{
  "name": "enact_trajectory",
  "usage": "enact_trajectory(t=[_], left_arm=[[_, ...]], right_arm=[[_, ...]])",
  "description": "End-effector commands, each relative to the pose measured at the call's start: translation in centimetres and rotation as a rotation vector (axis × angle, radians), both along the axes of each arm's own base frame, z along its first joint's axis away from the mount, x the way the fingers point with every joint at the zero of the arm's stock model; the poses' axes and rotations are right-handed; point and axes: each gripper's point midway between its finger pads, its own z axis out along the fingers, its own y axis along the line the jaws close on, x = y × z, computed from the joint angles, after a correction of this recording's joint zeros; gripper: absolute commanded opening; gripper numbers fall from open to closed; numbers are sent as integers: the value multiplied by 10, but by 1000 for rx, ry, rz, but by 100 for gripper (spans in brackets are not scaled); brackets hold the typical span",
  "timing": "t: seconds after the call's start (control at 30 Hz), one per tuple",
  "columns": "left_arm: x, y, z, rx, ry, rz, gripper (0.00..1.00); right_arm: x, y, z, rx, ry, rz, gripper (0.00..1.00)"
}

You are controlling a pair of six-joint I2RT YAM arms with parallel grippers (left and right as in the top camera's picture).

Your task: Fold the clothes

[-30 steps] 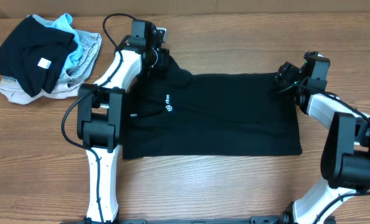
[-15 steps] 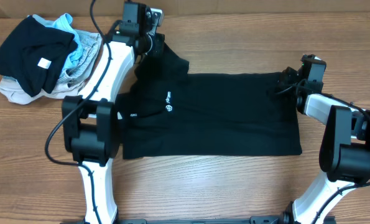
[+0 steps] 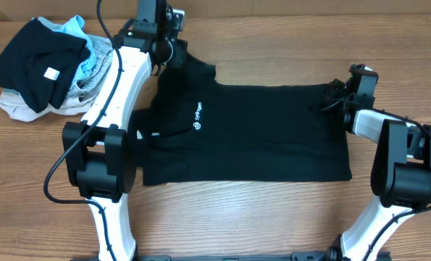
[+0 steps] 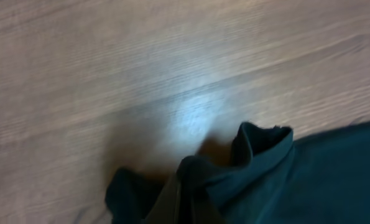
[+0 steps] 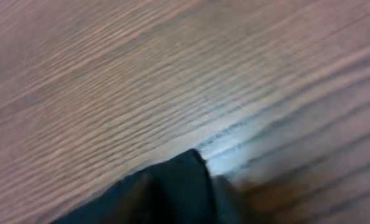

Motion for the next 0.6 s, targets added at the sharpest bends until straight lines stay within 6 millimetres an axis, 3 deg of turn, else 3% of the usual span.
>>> enact_trajectory(t=[0.0,0.1,0.27,0.37,0.47,0.57], left_arm=[[3,17,26,73,-57,43,4],[1,23,33,92,-66,61,4],[1,33,46,88,-87,80,4],[2,42,49,87,-95,97,4],[3,48,49,78,-89,116,4],[-2,48,45,72,-62,125,4]], right_arm=[[4,2,-1,-1,-3,13,18],[14,2,23,24,-53,36,5],[33,12,87,110,-182,140,4],[39,6,114,107,-239,143,4],[38,-2,120,114,-241,122,4],[29,-8,108,131,-182,101,4]])
